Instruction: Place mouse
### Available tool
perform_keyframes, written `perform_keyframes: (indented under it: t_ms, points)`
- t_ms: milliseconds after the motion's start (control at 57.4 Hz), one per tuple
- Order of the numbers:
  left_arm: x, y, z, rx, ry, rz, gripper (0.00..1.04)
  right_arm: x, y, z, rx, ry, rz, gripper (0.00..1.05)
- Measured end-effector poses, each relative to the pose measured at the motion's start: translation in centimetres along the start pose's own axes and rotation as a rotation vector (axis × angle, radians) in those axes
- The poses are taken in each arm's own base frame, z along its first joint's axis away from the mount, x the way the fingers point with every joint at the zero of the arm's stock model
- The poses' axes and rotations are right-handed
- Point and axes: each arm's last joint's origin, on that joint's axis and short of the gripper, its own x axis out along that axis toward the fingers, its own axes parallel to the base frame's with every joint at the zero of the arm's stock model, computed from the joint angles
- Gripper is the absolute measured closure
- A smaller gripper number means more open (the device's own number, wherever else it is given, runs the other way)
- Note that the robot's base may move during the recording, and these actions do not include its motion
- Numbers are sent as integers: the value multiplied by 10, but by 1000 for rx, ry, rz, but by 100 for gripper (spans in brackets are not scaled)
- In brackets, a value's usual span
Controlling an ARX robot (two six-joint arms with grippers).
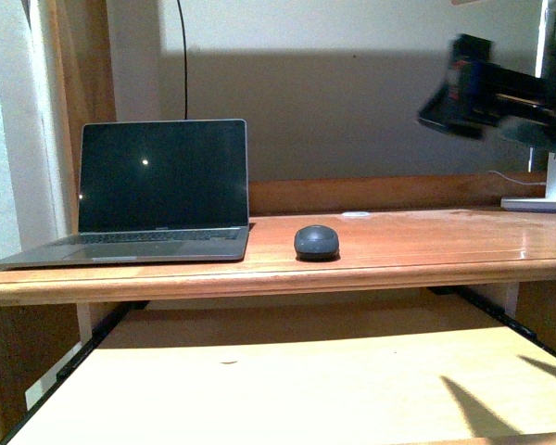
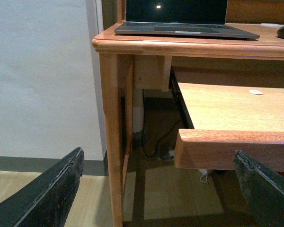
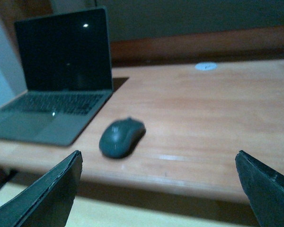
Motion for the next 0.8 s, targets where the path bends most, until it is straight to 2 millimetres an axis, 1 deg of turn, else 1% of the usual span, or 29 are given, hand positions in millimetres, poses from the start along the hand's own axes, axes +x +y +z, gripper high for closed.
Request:
perform_keyframes:
  t_ms: [17,52,139,174,296,348,383,470,505,627,697,801]
  points:
    - [0,0,0,0,0,0,8,-5,-2,-3,-2,6,7,7]
    - [0,0,0,0,0,0,8,-22,-10,-16,-11,35,37,7]
    - [0,0,0,0,0,0,8,-49,-22,-40,-19,90,83,7]
    - [0,0,0,0,0,0,8,-61,-28,-54,-20,118,109,7]
    - [0,0,0,0,0,0,8,-88,-38,-83,-37,162,186,7]
    - [0,0,0,0,0,0,8,-95,-40,-93,-45,173,211,7]
    - [0,0,0,0,0,0,8,-101,-42,-104,-57,186,233,7]
    - [0,0,0,0,0,0,8,-109,-44,-124,-78,220,248,7]
    - [0,0,0,0,0,0,8,-112,-45,-136,-85,243,248,7]
    - [0,0,0,0,0,0,8,-115,-46,-161,-100,293,236,7]
    - [0,0,0,0,0,0,8,-113,-44,-170,-115,308,225,7]
    - [0,0,0,0,0,0,8,-105,-40,-177,-135,317,216,7]
